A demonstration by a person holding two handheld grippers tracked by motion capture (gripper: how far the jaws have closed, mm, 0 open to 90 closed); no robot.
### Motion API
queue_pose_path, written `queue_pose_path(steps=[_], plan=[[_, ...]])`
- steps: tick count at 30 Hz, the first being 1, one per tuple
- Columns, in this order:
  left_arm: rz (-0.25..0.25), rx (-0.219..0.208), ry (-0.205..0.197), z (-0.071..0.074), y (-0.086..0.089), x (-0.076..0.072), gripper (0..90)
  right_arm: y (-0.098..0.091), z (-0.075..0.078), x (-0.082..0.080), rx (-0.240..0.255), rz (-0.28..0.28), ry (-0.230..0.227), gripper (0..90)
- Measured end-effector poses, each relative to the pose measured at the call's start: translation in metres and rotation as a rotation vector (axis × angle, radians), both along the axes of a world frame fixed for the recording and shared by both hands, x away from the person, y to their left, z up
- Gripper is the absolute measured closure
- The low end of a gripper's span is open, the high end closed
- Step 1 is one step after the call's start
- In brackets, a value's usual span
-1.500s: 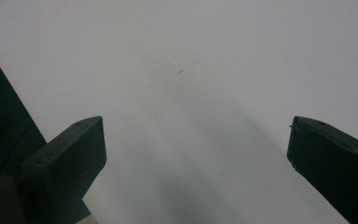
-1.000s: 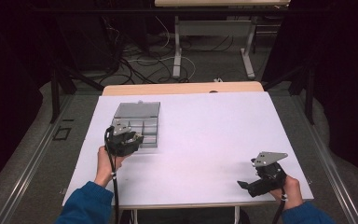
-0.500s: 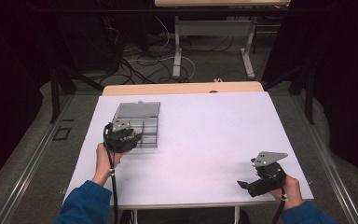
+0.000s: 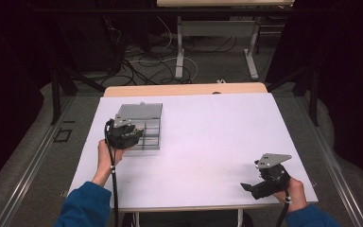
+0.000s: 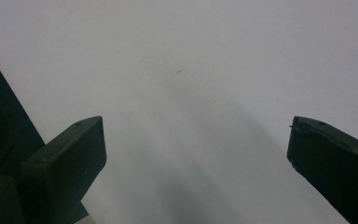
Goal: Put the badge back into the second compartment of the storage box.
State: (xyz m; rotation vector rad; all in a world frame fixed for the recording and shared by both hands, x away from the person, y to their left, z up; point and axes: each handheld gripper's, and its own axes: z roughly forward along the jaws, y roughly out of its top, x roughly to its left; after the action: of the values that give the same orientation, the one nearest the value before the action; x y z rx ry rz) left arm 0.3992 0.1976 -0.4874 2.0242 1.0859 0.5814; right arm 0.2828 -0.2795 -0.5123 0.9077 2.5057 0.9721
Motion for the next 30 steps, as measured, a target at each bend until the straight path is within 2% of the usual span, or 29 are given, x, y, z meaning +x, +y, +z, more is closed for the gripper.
queue_pose_path(steps=[2, 5, 7, 10, 13, 17, 23, 30], plan=[[0.003, -0.001, 0.009, 0.0, 0.001, 0.002, 58.5, 0.0, 0.0, 0.0, -0.001, 0.001, -0.001, 4.0], [0.007, -0.006, 0.001, 0.0, 0.001, 0.005, 58.5, 0.0, 0.0, 0.0, -0.004, 0.005, 0.001, 4.0], [0.006, 0.009, -0.001, 0.001, 0.001, 0.008, 58.5, 0.0, 0.001, 0.001, -0.005, 0.01, -0.005, 4.0], [0.008, 0.006, 0.003, -0.001, 0.001, 0.013, 58.5, 0.0, 0.001, 0.0, -0.008, 0.005, 0.0, 4.0], [0.015, 0.006, 0.008, -0.001, 0.002, 0.018, 58.5, 0.0, 0.0, 0.001, 0.0, 0.008, -0.016, 4.0], [0.018, 0.006, 0.007, -0.002, 0.003, 0.025, 58.5, 0.0, 0.0, 0.001, -0.006, 0.008, 0.005, 4.0], [0.026, 0.008, 0.009, -0.004, 0.002, 0.033, 58.5, 0.0, 0.0, 0.002, -0.008, 0.011, -0.007, 4.0], [0.022, 0.017, 0.009, -0.007, 0.001, 0.038, 58.5, 0.0, 0.0, 0.002, -0.007, 0.012, 0.0, 4.0]])
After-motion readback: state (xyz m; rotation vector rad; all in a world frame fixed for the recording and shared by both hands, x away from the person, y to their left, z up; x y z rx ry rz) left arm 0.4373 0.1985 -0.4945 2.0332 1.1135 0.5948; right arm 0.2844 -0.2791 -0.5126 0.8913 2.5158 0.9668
